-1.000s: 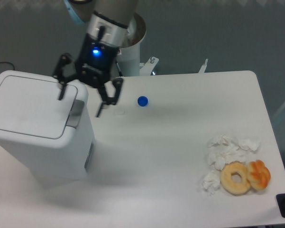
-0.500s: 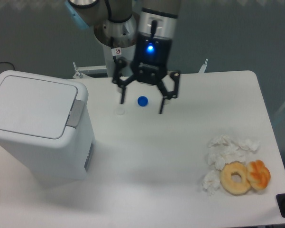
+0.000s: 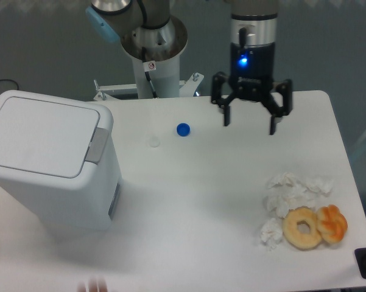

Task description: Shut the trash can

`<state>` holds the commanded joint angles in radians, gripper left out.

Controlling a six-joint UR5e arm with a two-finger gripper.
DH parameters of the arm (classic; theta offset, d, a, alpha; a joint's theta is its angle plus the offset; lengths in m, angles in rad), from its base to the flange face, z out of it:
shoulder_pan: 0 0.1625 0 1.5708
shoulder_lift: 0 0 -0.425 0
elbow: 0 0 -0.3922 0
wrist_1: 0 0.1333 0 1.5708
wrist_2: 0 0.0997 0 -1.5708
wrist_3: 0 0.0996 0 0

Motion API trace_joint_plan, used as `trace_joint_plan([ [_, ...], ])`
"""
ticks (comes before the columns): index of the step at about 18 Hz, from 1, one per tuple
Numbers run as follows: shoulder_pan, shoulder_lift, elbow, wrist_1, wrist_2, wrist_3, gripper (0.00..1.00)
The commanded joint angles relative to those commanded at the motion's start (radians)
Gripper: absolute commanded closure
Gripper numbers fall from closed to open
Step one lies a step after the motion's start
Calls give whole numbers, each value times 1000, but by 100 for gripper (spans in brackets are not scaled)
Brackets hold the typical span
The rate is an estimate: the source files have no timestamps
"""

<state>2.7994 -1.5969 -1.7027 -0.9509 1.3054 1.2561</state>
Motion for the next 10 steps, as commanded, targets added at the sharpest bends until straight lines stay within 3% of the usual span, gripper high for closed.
trace_joint_plan([
  [10,74,24,-14,-123,57,293,0],
])
